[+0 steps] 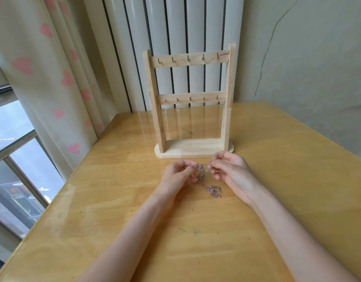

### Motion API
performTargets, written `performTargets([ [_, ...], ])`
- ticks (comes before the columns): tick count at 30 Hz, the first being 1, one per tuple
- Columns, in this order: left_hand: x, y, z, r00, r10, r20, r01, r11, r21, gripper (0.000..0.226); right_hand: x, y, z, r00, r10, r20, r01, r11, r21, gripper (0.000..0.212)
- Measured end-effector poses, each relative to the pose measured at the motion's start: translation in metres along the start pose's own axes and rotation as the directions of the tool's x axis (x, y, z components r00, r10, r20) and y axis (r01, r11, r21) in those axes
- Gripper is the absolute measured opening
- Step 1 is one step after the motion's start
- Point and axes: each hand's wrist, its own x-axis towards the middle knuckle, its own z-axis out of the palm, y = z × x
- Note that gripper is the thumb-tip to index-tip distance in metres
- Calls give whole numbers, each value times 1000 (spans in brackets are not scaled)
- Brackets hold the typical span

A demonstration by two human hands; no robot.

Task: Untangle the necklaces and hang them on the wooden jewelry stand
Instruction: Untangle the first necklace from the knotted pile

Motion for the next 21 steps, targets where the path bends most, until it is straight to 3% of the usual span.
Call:
performTargets([
  [4,0,-1,0,1000,-2,-2,2,1000,14,13,-1,0,-1,998,-10,59,8,999,36,13],
  [9,1,3,-2,997,-83,-3,81,976,-204,13,0,6,1,999,-26,26,33,938,-345,7],
  [13,1,6,-1,994,-109,17,110,961,-254,15,-1,7,2,999,-43,-2,39,924,-381,7],
  [15,0,6,0,996,-90,10,90,973,-214,17,-1,4,2,997,-62,-37,43,920,-389,8],
  [21,1,1,3,996,39,-81,-29,992,124,16,1,2,3,964,-134,-228,59,949,-309,13],
])
